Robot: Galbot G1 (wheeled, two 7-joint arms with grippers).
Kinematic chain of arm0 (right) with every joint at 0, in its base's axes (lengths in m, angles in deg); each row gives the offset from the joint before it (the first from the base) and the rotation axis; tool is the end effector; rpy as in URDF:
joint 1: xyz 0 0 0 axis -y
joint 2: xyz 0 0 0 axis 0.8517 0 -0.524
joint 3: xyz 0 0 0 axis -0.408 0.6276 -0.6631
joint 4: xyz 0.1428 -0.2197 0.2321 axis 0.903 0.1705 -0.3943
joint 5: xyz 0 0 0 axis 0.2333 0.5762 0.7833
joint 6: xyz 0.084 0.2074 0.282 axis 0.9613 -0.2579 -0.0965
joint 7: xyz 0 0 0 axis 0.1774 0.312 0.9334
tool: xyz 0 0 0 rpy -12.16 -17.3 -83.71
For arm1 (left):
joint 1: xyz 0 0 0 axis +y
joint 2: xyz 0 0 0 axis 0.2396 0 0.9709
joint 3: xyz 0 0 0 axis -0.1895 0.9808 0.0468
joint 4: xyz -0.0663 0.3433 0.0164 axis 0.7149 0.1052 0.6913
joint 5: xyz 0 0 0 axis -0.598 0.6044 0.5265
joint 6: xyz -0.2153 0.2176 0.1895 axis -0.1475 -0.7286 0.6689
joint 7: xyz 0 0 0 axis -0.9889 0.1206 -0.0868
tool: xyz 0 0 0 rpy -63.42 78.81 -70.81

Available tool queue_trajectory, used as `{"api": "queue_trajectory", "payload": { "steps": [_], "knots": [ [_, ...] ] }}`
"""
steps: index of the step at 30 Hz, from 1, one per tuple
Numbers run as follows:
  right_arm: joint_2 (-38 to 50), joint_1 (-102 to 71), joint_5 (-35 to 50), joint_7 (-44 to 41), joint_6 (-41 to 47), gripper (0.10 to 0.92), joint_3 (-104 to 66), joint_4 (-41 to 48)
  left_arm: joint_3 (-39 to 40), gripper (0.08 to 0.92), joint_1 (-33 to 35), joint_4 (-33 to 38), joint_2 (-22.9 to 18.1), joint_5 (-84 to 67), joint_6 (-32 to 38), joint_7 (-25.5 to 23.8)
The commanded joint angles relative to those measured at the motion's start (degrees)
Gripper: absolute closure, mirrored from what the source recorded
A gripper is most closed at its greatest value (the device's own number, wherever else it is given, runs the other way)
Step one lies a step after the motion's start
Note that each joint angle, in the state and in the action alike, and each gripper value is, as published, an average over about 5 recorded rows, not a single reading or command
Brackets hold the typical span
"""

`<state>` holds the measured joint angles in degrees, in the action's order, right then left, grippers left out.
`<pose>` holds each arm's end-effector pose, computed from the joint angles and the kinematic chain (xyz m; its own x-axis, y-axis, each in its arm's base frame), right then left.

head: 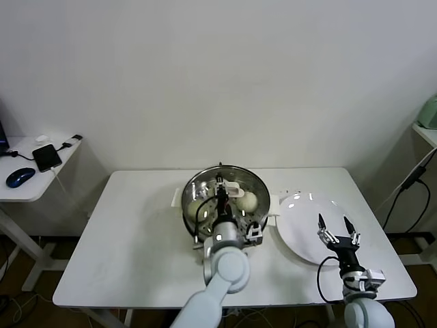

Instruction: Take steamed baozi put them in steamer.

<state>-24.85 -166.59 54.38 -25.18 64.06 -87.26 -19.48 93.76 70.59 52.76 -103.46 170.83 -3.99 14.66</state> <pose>0.2435 -0.1373 -0.3909 -0.9981 0.0509 0.0341 0.0550 0.9899 0.1306 0.3165 -0.2243 -0.2758 -0.9929 -0.1062 0.0545 0.0514 0.0313 0.9982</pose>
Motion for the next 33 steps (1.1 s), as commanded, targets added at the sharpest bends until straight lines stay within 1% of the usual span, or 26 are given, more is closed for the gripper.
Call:
{"api": "queue_trajectory", "payload": {
  "steps": [1, 5, 11, 13, 15, 17, 20, 24, 29, 33],
  "knots": [
    [0.0, 0.1, -0.1, 0.0, 0.0, 0.203, 0.0, 0.2, 1.4, 0.593, 5.2, 8.8, -2.4, -1.3, 0.5, -0.8],
    [-0.1, 0.5, -0.5, 0.0, 0.1, 0.203, 0.1, 0.3, 2.3, 0.472, 8.4, 13.3, -0.9, -1.6, 0.9, -1.4],
    [-0.3, 0.2, -0.8, 0.0, 0.2, 0.203, 0.2, -0.1, 1.4, 0.298, 10.7, 17.5, 0.3, -1.1, 1.0, -1.6],
    [-0.3, -0.2, -0.6, 0.1, 0.4, 0.203, 0.4, -0.5, 0.7, 0.248, 11.9, 19.0, 0.8, -0.8, 1.4, -1.0],
    [-0.4, -0.8, -0.2, 0.2, 1.1, 0.203, 0.6, -1.2, -0.6, 0.204, 13.2, 20.2, 1.4, -0.8, 1.9, 0.7],
    [-0.5, -1.5, 0.1, 0.2, 1.7, 0.203, 1.1, -2.0, -2.7, 0.184, 14.7, 21.3, 1.9, -1.8, 3.2, 3.2],
    [-0.5, -2.7, -0.1, -0.3, 1.8, 0.203, 1.9, -3.0, -7.0, 0.178, 16.4, 22.4, 2.4, -6.6, 6.8, 7.8],
    [-0.6, -4.1, -0.1, -1.4, 0.9, 0.203, 2.8, -4.3, -15.5, 0.177, 18.3, 24.6, 2.7, -21.1, 13.4, 12.9],
    [-0.6, -5.6, 1.0, -2.0, -2.0, 0.203, 3.1, -5.5, -29.4, 0.177, 22.9, 28.6, 4.8, -49.8, 21.9, 15.6],
    [-0.9, -8.5, -0.1, -2.7, -1.3, 0.203, 3.1, -8.4, -38.8, 0.177, 29.2, 28.1, 3.9, -69.1, 31.4, 15.4]
  ]
}}
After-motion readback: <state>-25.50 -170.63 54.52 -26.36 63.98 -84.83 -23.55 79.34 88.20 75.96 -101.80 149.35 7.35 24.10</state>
